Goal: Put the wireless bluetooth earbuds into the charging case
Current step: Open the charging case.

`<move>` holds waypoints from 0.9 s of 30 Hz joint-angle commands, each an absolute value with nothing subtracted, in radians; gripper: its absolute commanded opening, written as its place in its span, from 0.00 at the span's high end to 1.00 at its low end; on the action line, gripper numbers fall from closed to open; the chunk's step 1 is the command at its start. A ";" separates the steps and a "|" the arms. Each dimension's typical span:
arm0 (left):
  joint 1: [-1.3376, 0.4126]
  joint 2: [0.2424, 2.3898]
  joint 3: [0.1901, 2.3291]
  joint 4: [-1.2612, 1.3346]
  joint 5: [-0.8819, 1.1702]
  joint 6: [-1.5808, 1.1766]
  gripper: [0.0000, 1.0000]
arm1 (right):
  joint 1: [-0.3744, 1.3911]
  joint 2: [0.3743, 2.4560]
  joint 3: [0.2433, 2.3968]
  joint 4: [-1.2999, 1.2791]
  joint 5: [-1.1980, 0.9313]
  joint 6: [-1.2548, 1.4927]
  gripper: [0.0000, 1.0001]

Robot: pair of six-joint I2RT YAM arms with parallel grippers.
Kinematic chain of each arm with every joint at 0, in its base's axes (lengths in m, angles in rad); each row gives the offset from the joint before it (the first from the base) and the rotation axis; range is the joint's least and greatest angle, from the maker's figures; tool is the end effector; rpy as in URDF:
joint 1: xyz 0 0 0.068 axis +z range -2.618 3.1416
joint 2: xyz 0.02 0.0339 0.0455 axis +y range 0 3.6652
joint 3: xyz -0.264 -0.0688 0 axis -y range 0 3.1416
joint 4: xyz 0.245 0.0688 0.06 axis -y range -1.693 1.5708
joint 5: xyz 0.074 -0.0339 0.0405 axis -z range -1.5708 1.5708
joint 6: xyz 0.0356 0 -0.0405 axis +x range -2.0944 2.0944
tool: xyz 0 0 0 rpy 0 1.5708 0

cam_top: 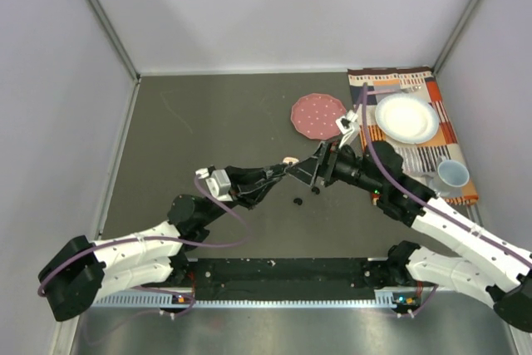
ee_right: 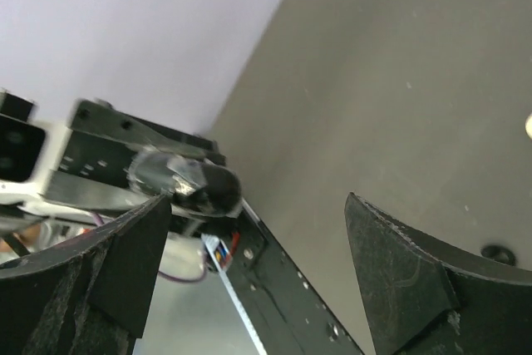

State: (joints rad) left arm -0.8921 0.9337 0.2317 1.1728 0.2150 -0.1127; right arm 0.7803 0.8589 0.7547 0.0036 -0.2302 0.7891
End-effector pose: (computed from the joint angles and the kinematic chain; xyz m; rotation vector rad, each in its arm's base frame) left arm 0.1107 -0.1493 0.2627 0.6244 0.9873 -1.0124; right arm 0.1404 0.1504 0.3367 -0.1857 1.8552 1.3364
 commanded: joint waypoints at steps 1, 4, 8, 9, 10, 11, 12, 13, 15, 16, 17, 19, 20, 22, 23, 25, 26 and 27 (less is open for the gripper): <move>-0.896 0.923 0.250 1.193 0.198 -0.101 1.00 | 0.819 0.882 0.825 -0.087 -0.249 0.696 0.15; -0.897 0.923 0.252 1.186 0.196 -0.098 1.00 | 0.833 0.890 0.830 -0.086 -0.253 0.681 0.15; -0.896 0.933 0.258 1.189 0.225 -0.100 1.00 | 0.831 0.903 0.827 -0.080 -0.230 0.689 0.15; -0.897 0.933 0.258 1.192 0.247 -0.100 1.00 | 0.833 0.902 0.825 -0.077 -0.226 0.689 0.15; -0.897 0.934 0.258 1.193 0.258 -0.100 1.00 | 0.833 0.902 0.824 -0.072 -0.221 0.690 0.15; -0.897 0.933 0.259 1.193 0.271 -0.095 1.00 | 0.833 0.903 0.824 -0.066 -0.203 0.690 0.15; -0.897 0.931 0.259 1.195 0.296 -0.097 1.00 | 0.833 0.902 0.822 -0.066 -0.193 0.692 0.15; -0.897 0.927 0.259 1.195 0.308 -0.097 1.00 | 0.833 0.903 0.825 -0.066 -0.184 0.692 0.15; -0.896 0.919 0.261 1.187 0.333 -0.097 1.00 | 0.833 0.908 0.828 -0.064 -0.158 0.693 0.15; -0.897 0.914 0.265 1.180 0.350 -0.095 1.00 | 0.833 0.908 0.831 -0.061 -0.152 0.695 0.15; -0.897 0.904 0.268 1.172 0.354 -0.095 1.00 | 0.833 0.910 0.833 -0.060 -0.147 0.695 0.15; -0.897 0.890 0.271 1.149 0.371 -0.094 1.00 | 0.833 0.911 0.841 -0.049 -0.144 0.692 0.15; -0.897 0.887 0.273 1.138 0.374 -0.087 1.00 | 0.833 0.911 0.844 -0.045 -0.146 0.689 0.15; -0.897 0.885 0.273 1.114 0.380 -0.083 1.00 | 0.833 0.910 0.853 -0.034 -0.147 0.687 0.15; -0.897 0.885 0.272 1.111 0.379 -0.078 1.00 | 0.834 0.908 0.856 -0.032 -0.150 0.686 0.15; -0.897 0.888 0.264 1.114 0.376 -0.080 1.00 | 0.833 0.908 0.865 -0.020 -0.153 0.683 0.15; -0.897 0.888 0.262 1.112 0.377 -0.078 1.00 | 0.831 0.907 0.867 -0.015 -0.163 0.681 0.15; -0.897 0.890 0.262 1.108 0.376 -0.077 1.00 | 0.831 0.907 0.868 -0.012 -0.163 0.680 0.15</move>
